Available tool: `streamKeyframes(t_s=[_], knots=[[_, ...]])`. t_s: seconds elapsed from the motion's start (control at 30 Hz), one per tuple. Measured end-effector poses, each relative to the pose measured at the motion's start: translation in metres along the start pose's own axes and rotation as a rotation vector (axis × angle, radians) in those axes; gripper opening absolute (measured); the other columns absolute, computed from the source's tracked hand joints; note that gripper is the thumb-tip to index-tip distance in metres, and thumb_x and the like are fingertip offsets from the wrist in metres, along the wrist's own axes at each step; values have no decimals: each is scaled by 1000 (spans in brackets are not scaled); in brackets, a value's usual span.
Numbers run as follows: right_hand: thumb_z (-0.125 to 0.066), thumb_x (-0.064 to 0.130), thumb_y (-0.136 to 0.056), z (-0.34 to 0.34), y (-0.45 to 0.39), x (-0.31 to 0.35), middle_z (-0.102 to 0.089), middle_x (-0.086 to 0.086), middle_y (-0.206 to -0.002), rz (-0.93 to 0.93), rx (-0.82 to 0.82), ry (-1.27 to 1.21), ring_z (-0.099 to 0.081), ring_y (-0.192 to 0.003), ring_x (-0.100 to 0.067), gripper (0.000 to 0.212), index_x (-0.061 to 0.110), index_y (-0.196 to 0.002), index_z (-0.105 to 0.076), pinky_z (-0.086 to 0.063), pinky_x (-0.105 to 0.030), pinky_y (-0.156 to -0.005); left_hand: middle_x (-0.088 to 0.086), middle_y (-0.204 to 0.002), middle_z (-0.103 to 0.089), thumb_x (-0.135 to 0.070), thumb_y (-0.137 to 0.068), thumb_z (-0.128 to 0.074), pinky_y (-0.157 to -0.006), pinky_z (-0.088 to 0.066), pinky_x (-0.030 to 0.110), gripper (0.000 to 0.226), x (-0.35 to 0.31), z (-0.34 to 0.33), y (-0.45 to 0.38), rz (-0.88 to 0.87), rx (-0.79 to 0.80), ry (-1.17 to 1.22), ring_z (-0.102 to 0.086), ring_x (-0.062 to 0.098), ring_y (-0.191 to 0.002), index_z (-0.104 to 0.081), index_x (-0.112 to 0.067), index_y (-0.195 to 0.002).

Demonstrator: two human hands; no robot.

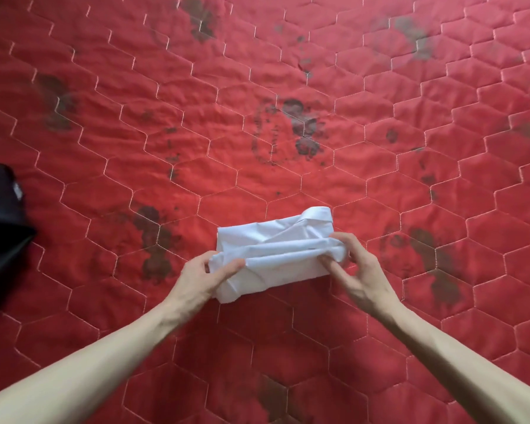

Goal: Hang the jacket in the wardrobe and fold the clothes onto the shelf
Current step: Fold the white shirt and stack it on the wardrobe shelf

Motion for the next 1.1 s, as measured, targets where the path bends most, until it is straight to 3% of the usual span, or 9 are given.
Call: streamKeyframes(t_s=[0.17,0.33,0.6,0.67,0.73,0.8,0.87,0.93,1.1], knots=[[-70,41,-98,-9,-36,-3,-72,12,-97,-203,-89,-129,-67,-95,-11,24,31,-118,-62,-55,-35,-86,-4,-105,-76,-22,-91,-81,-76,-58,26,31,3,-3,-22,-25,125,-123,-72,9,-95,-59,-21,-113],[-39,59,-104,-22,-71,-14,-65,-3,-78,-233,-52,174,-65,-85,-40,40,22,-117,-49,-50,-49,-76,16,-95,-60,-46,-107,-48,-85,-51,43,31,-1,1,-48,-103,57,-286,-57,20,-83,-44,-16,-106],[-48,60,-101,-35,-107,-13,-70,-14,-94,-412,-206,442,-65,-93,-43,44,19,-112,-56,-43,-44,-73,5,-76,-65,-58,-102,-48,-77,-50,48,42,-6,-3,-66,-53,-353,-349,-61,33,-79,-54,-20,-87],[-54,51,-101,-32,-105,-6,-66,-8,-112,-236,-347,493,-60,-103,-36,41,17,-121,-58,-47,-45,-79,4,-100,-66,-45,-102,-54,-87,-47,48,25,-7,-6,-56,-107,-553,-470,-60,34,-98,-55,-21,-107],[-58,32,-101,-32,-101,-2,-61,-9,-128,92,-405,610,-57,-117,-33,32,13,-126,-62,-47,-48,-91,8,-130,-55,-26,-102,-56,-105,-38,45,32,-18,-18,-41,-398,-647,-591,-49,31,-122,-52,-14,-131],[-58,14,-101,-43,-96,3,-59,-12,-142,411,-257,654,-54,-134,-32,31,9,-131,-65,-45,-47,-105,11,-145,-50,-19,-100,-52,-116,-32,45,42,-20,-42,-36,-688,-481,-761,-44,31,-138,-53,-9,-141],[-50,22,-109,-59,-92,7,-54,-11,-154,588,-45,687,-45,-148,-28,37,7,-140,-62,-38,-47,-118,13,-160,-42,-25,-104,-43,-124,-28,50,50,-7,-62,-44,-763,-298,-991,-35,32,-152,-47,-9,-152],[-37,39,-112,-66,-94,-1,-44,-7,-162,526,61,766,-33,-155,-24,51,10,-151,-53,-30,-49,-124,12,-168,-30,-35,-107,-36,-125,-25,53,58,7,-66,-62,-697,-233,-1147,-25,31,-157,-36,-14,-160],[-26,44,-110,-56,-112,-22,-29,0,-171,57,-5,640,-18,-160,-19,58,19,-162,-36,-21,-48,-128,3,-174,-15,-47,-106,-27,-126,-14,59,63,19,-46,-87,-475,-328,-1101,-10,28,-161,-20,-26,-166]])
Point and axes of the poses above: each hand's wrist, its own y-axis away from the middle knuckle, its own z-axis out of the back of the hand, x = y × z, the point moved 3 cm from there along -y, towards the middle knuckle
